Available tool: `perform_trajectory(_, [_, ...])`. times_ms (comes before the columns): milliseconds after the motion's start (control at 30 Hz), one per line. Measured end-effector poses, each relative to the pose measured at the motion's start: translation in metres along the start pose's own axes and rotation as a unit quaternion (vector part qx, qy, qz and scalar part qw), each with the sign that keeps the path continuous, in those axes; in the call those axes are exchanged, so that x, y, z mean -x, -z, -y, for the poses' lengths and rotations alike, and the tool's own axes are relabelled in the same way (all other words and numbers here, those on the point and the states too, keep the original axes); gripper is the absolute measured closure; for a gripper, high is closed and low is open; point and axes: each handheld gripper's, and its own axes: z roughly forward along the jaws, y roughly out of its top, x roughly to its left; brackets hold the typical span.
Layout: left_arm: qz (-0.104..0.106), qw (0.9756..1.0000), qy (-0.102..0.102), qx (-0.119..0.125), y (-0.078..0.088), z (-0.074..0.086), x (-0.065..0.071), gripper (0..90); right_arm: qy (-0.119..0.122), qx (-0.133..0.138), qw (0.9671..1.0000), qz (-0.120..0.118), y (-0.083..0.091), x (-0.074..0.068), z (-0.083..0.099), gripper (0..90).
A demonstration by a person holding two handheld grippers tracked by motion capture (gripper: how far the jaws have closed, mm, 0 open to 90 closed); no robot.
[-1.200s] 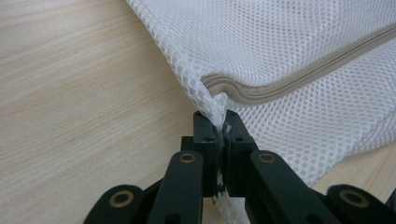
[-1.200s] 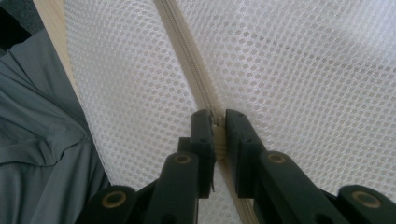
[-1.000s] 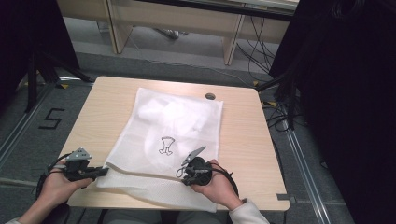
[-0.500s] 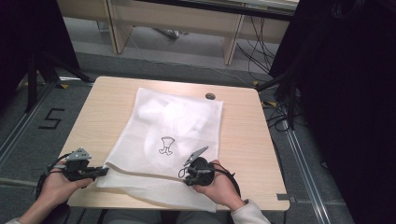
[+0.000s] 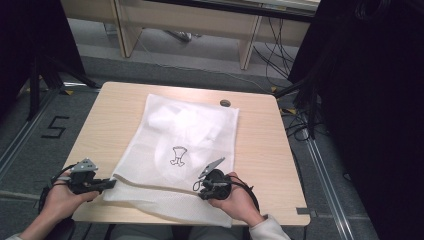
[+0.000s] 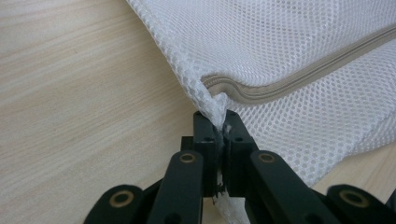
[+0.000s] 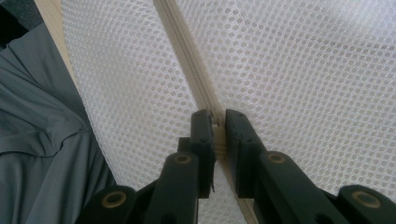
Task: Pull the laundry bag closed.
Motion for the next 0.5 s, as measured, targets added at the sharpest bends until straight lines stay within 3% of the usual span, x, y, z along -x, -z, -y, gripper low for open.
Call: perform_trajectory(500, [-0.004, 1.0, -0.001, 0.001, -0.0001, 0.0001, 0.0004, 85.6, -0.006, 0.001, 1.0, 0.0, 0.0028, 0.0025, 0.006, 82.4])
